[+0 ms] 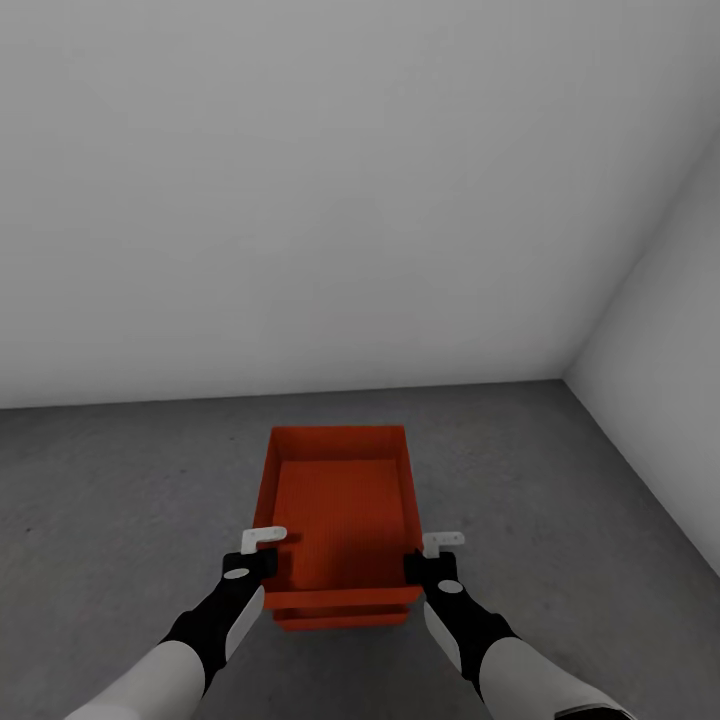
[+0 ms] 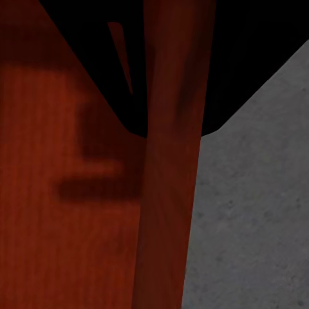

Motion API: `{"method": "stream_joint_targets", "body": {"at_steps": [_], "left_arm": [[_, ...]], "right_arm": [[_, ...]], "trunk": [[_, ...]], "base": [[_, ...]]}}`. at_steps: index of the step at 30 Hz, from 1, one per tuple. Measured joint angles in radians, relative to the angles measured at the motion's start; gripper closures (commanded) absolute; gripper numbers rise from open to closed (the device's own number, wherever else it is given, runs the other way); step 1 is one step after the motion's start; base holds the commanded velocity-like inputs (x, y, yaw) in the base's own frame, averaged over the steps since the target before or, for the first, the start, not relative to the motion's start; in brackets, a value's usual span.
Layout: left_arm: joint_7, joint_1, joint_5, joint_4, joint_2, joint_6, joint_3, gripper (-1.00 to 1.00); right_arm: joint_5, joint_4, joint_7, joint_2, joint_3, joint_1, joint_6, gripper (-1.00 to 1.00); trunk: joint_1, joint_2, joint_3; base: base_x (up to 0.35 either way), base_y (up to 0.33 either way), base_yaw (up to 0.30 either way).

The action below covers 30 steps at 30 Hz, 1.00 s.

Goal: Move the two storage containers from the living room to the garage. In the garage, place one container on the floor and stack the other container on top of it (either order is fine).

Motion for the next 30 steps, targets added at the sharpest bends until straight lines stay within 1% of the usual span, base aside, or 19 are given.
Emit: {"method": "stream_joint_targets", "body": {"at_steps": [30], "left_arm": [[0.000, 0.000, -0.001, 0.000, -0.001, 0.000, 0.001, 1.00]], "right_arm": [[0.003, 0.000, 0.001, 0.000, -0.003, 0.000, 0.000, 1.00]], "trunk": [[0.115, -0.210, -0.094]], "base": [[0.000, 0.000, 0.000]]}}
